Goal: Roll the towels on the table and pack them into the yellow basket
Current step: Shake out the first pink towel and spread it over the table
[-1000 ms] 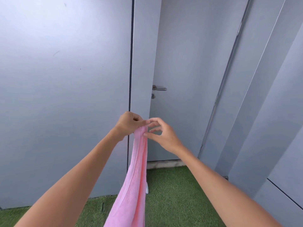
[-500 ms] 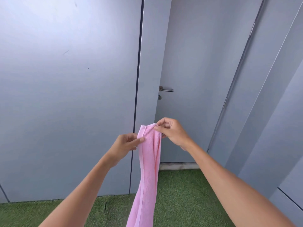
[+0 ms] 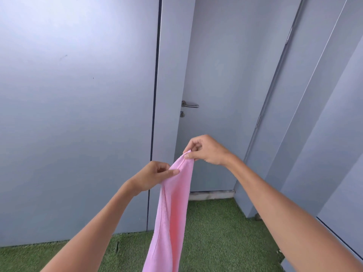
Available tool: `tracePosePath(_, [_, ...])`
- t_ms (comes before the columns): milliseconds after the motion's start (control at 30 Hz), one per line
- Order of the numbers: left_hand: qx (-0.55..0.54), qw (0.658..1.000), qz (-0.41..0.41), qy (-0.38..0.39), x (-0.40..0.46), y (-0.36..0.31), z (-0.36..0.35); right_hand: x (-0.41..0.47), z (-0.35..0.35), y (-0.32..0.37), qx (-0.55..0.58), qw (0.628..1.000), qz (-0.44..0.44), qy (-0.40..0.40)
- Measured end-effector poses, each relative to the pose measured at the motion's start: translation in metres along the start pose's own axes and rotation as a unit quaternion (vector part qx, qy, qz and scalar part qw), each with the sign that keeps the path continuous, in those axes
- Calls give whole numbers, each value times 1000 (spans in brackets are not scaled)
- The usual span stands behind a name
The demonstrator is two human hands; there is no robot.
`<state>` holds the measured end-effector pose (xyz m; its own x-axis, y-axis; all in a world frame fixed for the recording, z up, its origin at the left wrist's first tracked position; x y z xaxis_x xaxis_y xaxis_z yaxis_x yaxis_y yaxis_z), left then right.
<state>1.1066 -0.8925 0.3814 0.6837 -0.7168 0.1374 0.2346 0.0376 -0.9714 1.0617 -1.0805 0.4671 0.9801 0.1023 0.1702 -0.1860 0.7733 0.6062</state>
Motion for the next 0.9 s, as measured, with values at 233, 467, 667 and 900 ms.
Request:
tracePosePath(233, [-2,997,21,-68,-16,26,21,-24,30,-61,54,984,-78,-152])
tracePosePath(467, [138,980,-112,-86,7,-27,-4,-31,-8,-41,0,991,-77,107])
tracePosePath(667, [92,988,-122,-7,7,-36,-18,-30,-13,-30,7,988,-44,147])
tracePosePath(900, [64,995,-75,-17,-3,-17,-20,-32,-9,-28,-43,996,0,75])
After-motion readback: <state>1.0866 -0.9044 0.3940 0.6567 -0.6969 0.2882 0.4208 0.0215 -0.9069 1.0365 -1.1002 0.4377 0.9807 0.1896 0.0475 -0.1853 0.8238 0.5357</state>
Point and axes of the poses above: each hand's wrist, its own x-axis towards the middle knuckle, its own z-axis out of the back of the hand, y = z × x, the point moved 3 cm from there along x, towards the middle knuckle, and after that the axes turned 11 degrees about -x, right-handed, at the moved point
